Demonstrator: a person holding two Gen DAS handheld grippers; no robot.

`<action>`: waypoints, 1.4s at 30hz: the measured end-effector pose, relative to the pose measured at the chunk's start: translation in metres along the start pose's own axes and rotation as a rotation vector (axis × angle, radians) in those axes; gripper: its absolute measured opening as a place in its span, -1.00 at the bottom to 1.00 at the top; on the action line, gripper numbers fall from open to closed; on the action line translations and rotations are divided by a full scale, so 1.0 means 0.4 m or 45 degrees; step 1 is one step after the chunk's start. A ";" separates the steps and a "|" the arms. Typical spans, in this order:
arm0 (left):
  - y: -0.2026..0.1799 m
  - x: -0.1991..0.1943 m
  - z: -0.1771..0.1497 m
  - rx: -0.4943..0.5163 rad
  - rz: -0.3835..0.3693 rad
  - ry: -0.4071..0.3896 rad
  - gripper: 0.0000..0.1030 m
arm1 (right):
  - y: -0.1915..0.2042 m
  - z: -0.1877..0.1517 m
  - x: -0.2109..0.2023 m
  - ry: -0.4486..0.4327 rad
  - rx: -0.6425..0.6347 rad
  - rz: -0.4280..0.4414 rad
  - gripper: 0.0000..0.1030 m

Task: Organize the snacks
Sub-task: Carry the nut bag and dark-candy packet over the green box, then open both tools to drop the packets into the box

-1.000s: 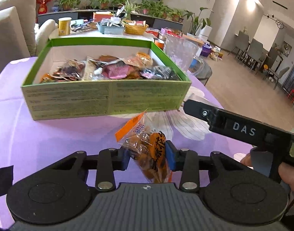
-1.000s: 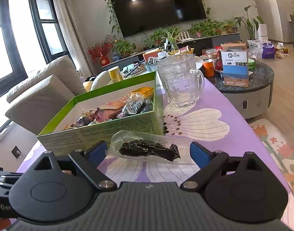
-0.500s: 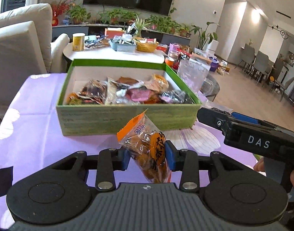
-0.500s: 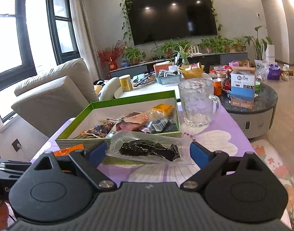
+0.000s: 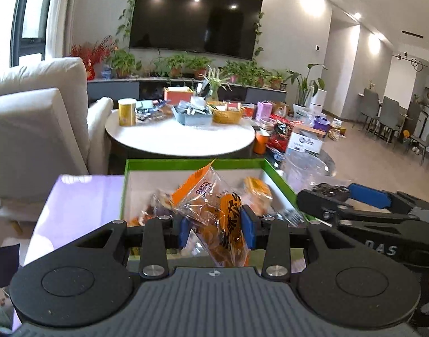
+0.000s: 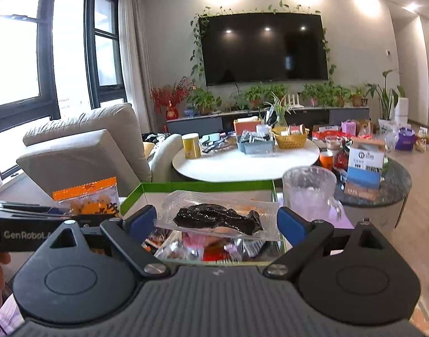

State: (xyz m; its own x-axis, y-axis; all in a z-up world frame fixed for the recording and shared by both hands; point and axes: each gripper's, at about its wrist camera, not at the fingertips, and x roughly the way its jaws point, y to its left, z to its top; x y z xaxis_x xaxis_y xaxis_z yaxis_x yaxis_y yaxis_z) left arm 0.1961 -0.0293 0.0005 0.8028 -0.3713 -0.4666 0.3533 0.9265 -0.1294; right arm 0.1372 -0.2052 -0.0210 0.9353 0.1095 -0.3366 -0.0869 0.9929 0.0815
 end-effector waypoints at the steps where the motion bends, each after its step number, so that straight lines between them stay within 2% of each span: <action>1: 0.006 0.010 0.006 0.005 0.009 0.001 -0.34 | 0.000 0.006 0.009 -0.008 -0.003 -0.002 0.00; 5: 0.025 0.056 0.025 0.010 0.038 0.013 -0.34 | -0.001 0.025 0.050 -0.007 0.001 0.004 0.00; 11: 0.042 0.119 0.029 0.022 0.057 0.050 -0.34 | -0.002 0.024 0.128 0.070 0.048 0.029 0.00; 18: 0.067 0.185 0.017 0.013 0.070 0.104 -0.34 | 0.005 0.005 0.185 0.100 0.036 -0.013 0.00; 22: 0.077 0.221 0.020 -0.018 0.111 0.130 -0.33 | 0.007 0.016 0.223 0.113 0.042 -0.027 0.00; 23: 0.076 0.229 0.024 -0.018 0.124 0.121 -0.30 | 0.007 0.017 0.231 0.117 0.052 -0.033 0.00; 25: 0.068 0.239 0.027 0.016 0.158 0.102 0.00 | 0.004 0.023 0.253 0.132 0.083 -0.031 0.00; 26: 0.065 0.244 0.028 0.032 0.182 0.101 0.05 | 0.002 0.025 0.264 0.142 0.104 -0.022 0.00; 30: 0.062 0.252 0.021 0.060 0.209 0.100 0.06 | 0.000 0.015 0.286 0.189 0.144 -0.029 0.00; 42: 0.049 0.202 0.019 0.111 0.265 0.076 0.06 | 0.006 0.007 0.236 0.167 0.117 -0.052 0.00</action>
State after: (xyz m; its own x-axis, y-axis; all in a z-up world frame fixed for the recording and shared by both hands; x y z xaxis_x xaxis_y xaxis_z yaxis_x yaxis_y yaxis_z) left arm 0.2715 -0.0415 -0.0331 0.8338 -0.1664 -0.5264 0.2258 0.9729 0.0499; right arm 0.2263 -0.1926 -0.0499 0.8840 0.0803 -0.4605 -0.0124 0.9888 0.1487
